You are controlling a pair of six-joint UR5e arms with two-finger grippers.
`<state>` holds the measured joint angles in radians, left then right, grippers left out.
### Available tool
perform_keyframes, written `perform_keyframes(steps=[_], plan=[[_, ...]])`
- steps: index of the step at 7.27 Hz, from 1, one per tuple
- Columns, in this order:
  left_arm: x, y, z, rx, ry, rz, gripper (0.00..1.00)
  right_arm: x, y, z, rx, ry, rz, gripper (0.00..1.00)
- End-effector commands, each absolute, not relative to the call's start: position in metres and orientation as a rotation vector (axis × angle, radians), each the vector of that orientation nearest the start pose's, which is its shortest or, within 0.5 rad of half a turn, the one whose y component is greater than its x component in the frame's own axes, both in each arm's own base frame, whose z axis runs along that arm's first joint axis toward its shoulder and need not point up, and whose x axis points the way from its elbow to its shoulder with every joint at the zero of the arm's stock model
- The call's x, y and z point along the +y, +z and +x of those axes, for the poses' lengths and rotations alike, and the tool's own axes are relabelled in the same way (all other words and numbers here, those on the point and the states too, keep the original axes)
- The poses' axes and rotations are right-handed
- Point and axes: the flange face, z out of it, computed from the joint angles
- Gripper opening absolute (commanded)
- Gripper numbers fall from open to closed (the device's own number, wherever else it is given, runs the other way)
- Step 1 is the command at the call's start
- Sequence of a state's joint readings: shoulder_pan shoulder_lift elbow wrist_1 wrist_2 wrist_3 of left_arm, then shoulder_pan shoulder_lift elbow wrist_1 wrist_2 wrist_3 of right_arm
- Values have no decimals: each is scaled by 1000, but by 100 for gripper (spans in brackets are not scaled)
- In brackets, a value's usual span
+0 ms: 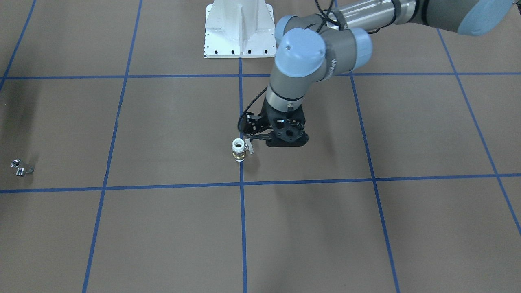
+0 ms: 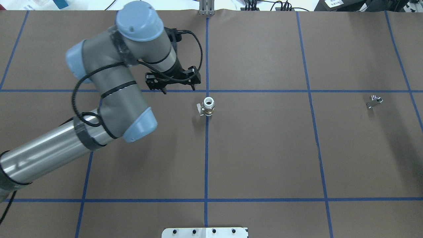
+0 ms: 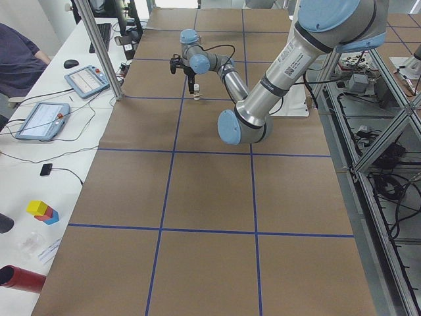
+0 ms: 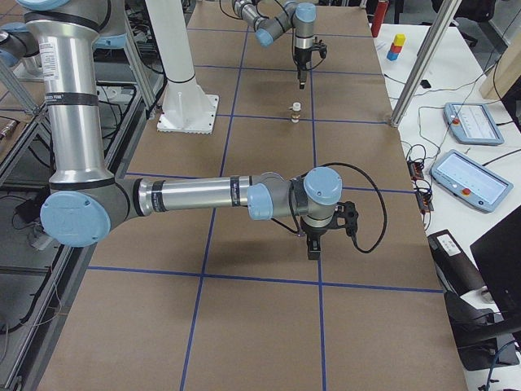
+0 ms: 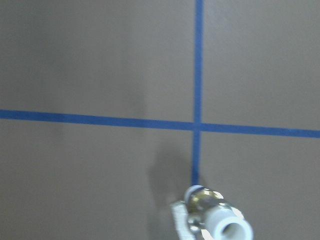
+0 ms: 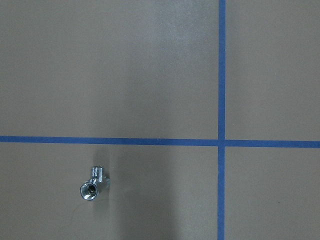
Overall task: Assemble PPR valve and pipe with both arms
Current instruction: 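Open the left gripper and raise it away from the valve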
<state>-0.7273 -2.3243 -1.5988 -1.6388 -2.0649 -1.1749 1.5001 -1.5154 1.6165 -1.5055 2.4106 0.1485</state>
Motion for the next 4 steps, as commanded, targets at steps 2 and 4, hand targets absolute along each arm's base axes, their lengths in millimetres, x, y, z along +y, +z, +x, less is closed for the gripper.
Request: perform_keyframes(steps=[2,4], plan=[[-546,284,357,881,-9,165,100,-523,595,-42,-851,-36,-8,100],[-546,290,353,876,-15,163,100,-526,583,-91,-814,-49,39,100]])
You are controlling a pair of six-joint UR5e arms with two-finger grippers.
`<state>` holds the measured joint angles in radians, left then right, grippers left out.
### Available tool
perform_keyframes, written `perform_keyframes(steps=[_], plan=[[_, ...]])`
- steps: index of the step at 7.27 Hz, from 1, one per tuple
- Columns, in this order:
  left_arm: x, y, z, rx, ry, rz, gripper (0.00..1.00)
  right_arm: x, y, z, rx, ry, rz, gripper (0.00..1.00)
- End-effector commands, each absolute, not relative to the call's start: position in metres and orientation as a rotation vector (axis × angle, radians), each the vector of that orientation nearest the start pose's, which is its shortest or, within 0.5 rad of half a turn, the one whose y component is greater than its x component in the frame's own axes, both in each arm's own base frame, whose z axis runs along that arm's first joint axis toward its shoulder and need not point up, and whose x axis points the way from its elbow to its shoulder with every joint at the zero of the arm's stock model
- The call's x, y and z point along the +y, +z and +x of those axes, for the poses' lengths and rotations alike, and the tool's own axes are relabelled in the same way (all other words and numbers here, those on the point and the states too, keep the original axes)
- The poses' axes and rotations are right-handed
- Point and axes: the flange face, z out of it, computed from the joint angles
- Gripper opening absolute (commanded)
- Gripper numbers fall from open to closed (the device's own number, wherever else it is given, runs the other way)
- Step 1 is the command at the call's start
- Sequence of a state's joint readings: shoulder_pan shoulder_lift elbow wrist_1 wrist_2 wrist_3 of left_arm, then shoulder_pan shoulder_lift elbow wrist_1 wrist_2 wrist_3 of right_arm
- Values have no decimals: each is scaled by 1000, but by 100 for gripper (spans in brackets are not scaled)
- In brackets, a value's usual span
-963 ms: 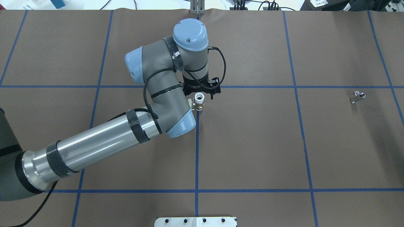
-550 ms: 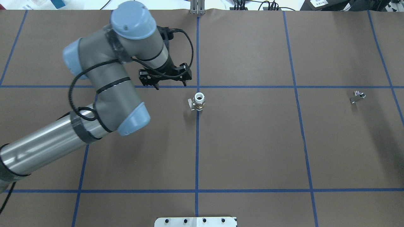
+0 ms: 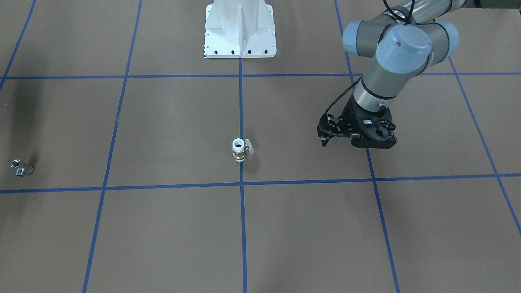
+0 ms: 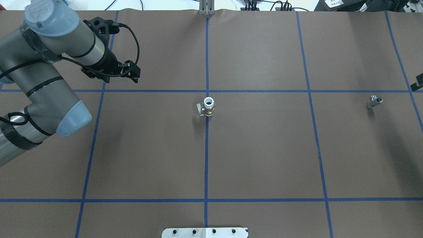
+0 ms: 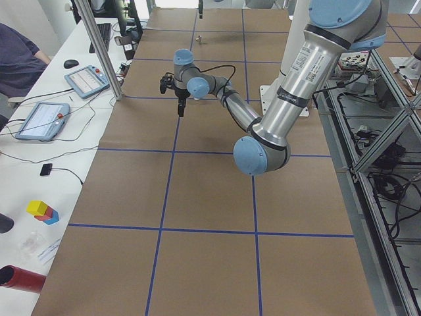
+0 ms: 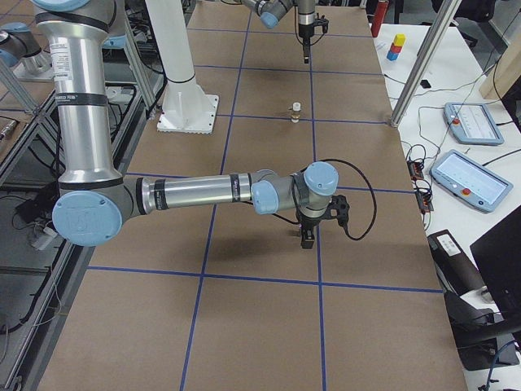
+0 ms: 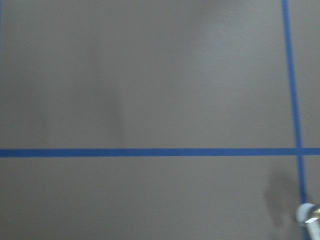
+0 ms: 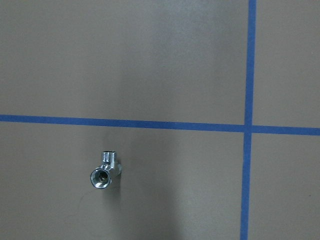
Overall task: Assemble PPR valve and pipe with both arms
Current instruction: 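Move the right gripper down over the chrome pipe fitting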
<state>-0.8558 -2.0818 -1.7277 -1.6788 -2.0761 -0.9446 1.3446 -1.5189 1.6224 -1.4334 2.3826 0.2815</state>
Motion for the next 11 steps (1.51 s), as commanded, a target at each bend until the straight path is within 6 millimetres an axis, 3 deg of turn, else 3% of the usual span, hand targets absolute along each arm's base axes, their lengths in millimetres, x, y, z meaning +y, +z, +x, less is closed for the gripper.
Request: perform_keyframes(steps=[1,3,7,9,11], plan=[[-544,291,353,876,-13,162,100,-524,588,-115,-775,-25,39,99],[-543,291,354,874,-11,159,100,-523,602,-147,-742,-47,7,99],[-542,289,354,876,-16,157,100,-548,594,-191,-739,-100,-2,99],[-543,288,354,877,-19,157,100,-555,605,-197,-730,-108,-21,98],[-543,285,356,881,-22,157,100,-552,614,-195,-724,-101,-35,81]])
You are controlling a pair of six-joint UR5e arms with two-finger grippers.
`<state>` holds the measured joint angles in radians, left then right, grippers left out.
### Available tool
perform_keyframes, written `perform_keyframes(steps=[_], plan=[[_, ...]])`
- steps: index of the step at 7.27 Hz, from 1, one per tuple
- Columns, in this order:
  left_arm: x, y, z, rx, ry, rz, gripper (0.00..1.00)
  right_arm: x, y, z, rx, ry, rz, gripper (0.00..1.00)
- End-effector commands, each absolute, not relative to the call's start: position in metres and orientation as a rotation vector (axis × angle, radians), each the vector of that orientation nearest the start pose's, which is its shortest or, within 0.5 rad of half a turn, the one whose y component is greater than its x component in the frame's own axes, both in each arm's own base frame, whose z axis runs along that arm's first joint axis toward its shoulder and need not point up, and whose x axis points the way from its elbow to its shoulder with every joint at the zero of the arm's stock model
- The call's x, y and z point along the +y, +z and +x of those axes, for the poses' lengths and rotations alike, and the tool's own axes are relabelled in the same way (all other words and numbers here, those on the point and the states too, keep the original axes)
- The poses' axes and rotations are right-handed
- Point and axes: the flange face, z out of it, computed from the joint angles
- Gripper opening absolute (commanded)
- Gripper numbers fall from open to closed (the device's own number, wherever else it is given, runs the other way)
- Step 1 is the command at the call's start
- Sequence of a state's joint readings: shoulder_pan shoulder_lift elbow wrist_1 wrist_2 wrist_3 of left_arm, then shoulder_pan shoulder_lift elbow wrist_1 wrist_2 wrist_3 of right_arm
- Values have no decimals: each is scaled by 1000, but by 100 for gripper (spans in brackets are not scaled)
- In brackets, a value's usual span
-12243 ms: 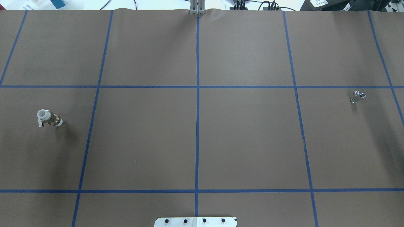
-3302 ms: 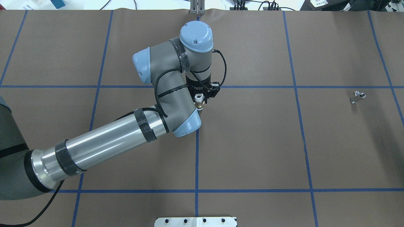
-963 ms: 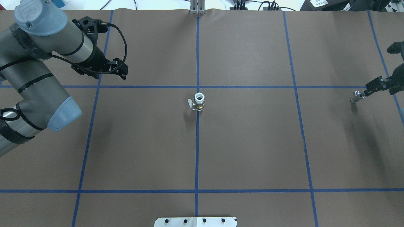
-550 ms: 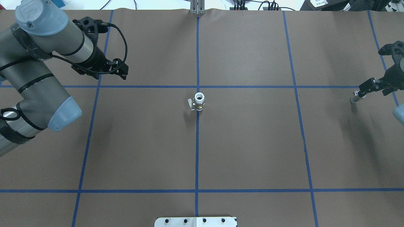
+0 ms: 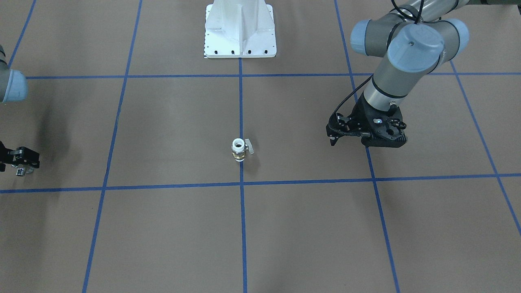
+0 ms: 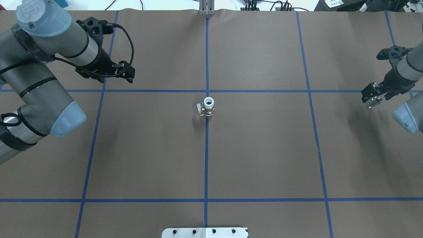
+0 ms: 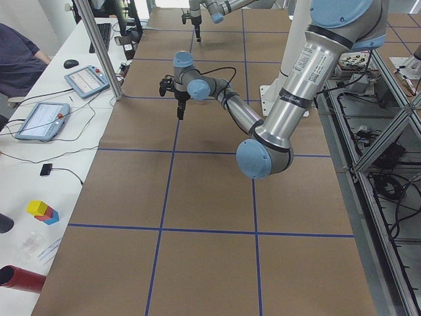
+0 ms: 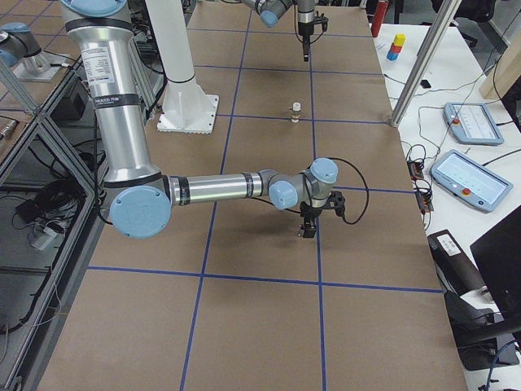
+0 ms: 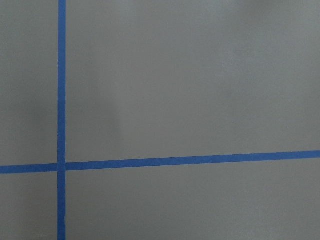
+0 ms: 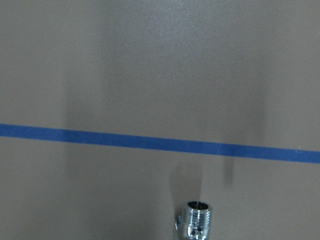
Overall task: Assemble PPR valve and pipe with both arms
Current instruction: 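Move the right gripper down over the chrome pipe fitting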
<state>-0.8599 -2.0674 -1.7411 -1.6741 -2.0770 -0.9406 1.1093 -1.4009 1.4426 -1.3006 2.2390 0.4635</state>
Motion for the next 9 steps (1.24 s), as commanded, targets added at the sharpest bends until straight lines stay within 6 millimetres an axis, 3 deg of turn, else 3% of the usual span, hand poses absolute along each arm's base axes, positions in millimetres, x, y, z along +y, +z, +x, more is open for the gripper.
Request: perform_keyframes(steps=[1,3,4,6,9], plan=[[-543,284,356,881,-22,157,100,-551,615,-194,-723,-102,-36,74],[-542,281,355,884,-21,160,100,-550,620,-194,-721,-101,-44,70],[-542,280,355,885,-20,161,100,-550,620,-194,-721,-101,-44,57],[-542,280,355,884,-20,160,100,-551,618,-194,-725,-102,-43,45],[-542,281,355,883,-21,159,100,-549,619,-194,-726,-102,-47,45]])
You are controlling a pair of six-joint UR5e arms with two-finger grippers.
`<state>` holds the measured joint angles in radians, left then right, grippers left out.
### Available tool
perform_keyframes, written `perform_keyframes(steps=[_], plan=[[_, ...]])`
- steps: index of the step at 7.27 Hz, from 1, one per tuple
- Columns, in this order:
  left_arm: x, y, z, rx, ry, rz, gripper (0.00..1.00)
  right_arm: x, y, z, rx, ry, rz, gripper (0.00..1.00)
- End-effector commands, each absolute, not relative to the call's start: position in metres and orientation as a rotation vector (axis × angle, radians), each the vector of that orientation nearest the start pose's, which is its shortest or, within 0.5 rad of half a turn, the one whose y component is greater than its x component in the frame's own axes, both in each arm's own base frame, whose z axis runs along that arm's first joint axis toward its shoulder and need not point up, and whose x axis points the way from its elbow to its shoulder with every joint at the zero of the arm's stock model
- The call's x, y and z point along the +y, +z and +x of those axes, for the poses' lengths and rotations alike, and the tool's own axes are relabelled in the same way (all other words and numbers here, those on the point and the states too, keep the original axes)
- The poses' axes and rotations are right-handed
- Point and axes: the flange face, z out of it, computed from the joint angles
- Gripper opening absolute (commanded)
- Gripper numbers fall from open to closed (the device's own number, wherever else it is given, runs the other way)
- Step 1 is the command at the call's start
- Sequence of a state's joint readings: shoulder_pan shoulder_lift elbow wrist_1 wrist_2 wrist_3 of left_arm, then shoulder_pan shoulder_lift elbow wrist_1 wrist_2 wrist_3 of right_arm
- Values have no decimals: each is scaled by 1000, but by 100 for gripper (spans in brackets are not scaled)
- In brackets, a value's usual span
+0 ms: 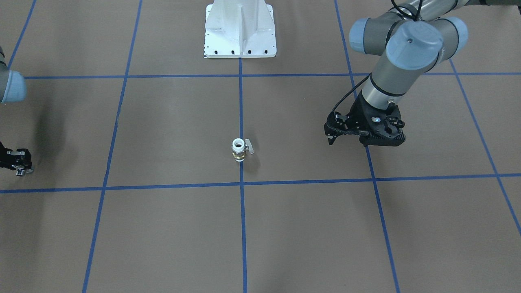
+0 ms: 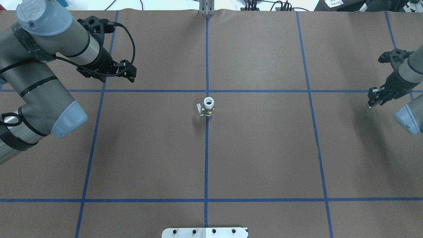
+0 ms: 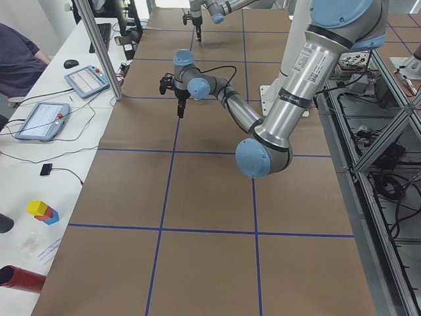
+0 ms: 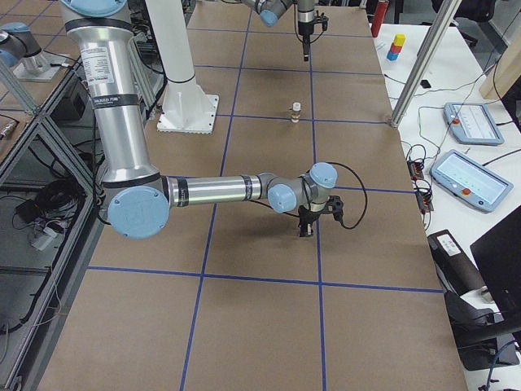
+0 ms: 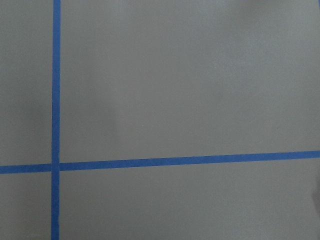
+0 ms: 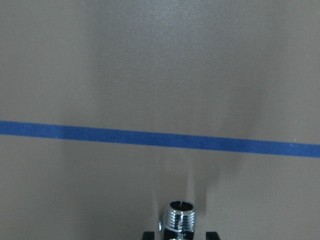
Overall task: Assemble PPR valve and pipe with both arms
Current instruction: 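Close the right gripper on the chrome fitting and lift it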
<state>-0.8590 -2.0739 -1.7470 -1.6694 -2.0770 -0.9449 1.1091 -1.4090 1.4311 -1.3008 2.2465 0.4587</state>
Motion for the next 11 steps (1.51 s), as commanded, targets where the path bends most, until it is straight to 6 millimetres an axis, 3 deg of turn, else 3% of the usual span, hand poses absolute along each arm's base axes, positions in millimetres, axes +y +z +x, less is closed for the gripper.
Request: perform_keyframes(steps=[1,2,3,4,5,6,7,8,9,10,11], plan=[[-542,279,355,885,-21,161,100,-549,619,-194,-728,-102,-48,45],[-542,279,354,885,-23,161,100,-549,618,-194,-729,-102,-47,44],[-542,279,354,885,-23,161,100,-550,616,-195,-730,-102,-43,27],[-542,279,354,886,-24,159,100,-552,611,-196,-734,-105,-35,0],[-543,279,353,886,-25,162,100,-558,596,-195,-742,-101,-18,0],[-543,280,353,885,-24,162,100,-571,576,-173,-743,-57,-6,0],[-544,280,351,885,-27,164,100,-605,528,-159,-733,-2,-33,0],[-543,281,347,885,-22,169,100,-631,463,-163,-718,13,-64,0],[-543,283,345,881,-21,172,100,-652,402,-174,-715,17,-71,0],[-543,292,343,875,-23,167,100,-665,353,-185,-716,20,-76,0],[-542,296,343,872,-22,164,100,-669,313,-212,-726,45,-106,0]])
